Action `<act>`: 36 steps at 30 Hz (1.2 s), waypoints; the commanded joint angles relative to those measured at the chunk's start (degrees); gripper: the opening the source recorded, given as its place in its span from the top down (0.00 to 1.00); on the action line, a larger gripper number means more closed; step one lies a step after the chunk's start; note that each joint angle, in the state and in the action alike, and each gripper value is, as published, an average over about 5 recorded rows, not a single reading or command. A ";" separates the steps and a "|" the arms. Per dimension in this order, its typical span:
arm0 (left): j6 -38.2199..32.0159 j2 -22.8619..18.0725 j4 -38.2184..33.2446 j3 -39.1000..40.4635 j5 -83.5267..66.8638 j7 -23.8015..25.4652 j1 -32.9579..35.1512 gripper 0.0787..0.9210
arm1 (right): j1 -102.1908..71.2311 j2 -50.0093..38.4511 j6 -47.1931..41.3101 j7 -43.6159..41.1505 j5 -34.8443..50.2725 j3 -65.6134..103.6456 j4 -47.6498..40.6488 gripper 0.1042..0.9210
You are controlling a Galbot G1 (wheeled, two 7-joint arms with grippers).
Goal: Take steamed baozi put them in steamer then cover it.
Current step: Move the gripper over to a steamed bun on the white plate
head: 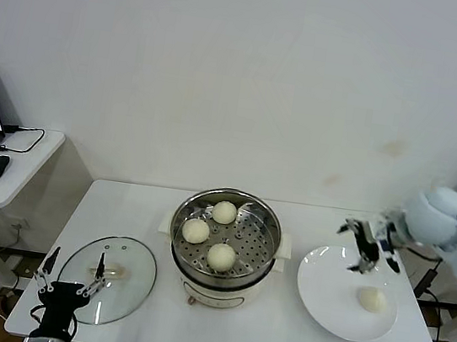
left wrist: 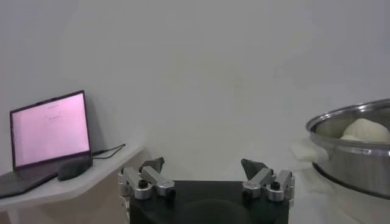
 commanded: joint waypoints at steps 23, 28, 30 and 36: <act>0.10 -0.69 0.11 -0.60 0.40 0.11 1.57 0.12 | -28.16 5.91 3.62 0.83 -15.93 22.73 -18.55 0.12; 0.09 -0.72 0.16 -0.42 0.42 0.12 1.41 0.12 | -27.90 6.74 3.79 1.17 -15.92 22.77 -19.46 0.12; 0.09 -0.68 0.15 -0.44 0.42 0.12 1.40 0.12 | -27.91 7.10 3.69 1.26 -15.88 22.80 -19.51 0.12; 0.09 -0.71 -0.02 -0.53 0.43 0.12 1.50 0.12 | -27.34 8.04 3.20 1.45 -15.74 22.43 -19.68 0.12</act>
